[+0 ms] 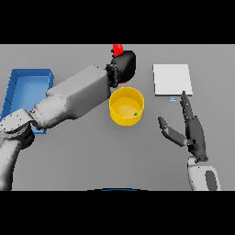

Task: Pick up the red beaker and tilt it to pour out 1 green nut into yellow bowl. Pick up the yellow bowl and place it on the metallic measuring scale.

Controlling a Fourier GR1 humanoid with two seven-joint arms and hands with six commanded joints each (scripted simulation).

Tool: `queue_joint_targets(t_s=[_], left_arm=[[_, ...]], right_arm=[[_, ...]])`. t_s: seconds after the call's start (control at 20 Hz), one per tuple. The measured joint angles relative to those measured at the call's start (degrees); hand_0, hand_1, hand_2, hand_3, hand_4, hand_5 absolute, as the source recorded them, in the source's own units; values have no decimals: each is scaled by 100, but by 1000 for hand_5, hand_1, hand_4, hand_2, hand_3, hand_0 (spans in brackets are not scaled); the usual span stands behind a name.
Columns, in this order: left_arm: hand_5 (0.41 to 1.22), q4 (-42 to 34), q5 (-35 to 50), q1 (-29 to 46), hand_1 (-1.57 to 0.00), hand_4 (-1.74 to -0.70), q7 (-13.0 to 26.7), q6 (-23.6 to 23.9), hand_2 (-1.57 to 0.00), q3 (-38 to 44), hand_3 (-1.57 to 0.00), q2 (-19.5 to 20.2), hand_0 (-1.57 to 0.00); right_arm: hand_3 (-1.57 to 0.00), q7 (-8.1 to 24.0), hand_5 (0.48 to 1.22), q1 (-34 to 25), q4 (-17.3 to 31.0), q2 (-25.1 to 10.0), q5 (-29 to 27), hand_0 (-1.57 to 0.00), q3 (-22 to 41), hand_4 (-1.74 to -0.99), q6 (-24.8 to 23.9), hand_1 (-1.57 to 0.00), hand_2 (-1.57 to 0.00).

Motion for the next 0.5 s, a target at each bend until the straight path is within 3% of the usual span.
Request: queue_joint_targets(t_s=[0.1,0.3,0.4,0.5], left_arm=[[1221,26,-71,-411,-1571,-1729,-229,-77,-1571,4,-1570,102,-1571],[1221,582,63,-1216,-1571,-1720,-230,77,-1571,486,-1571,315,-1571],[1221,1021,246,-1529,-1571,-1722,-101,281,-1571,882,-1571,457,-1571],[1221,1490,620,-1808,-1571,-1728,152,185,-1571,1455,-1571,604,-1571]], right_arm=[[1,86,565,-15,-94,23,-1,1,17,-1138,-16,1,1],[1,25,553,-43,-28,103,37,1,88,-1131,-20,1,1],[1,9,554,-130,-16,75,-11,1,49,-1117,-7,1,1],[1,-12,563,-111,-47,90,-132,1,83,-1104,124,1,1]])
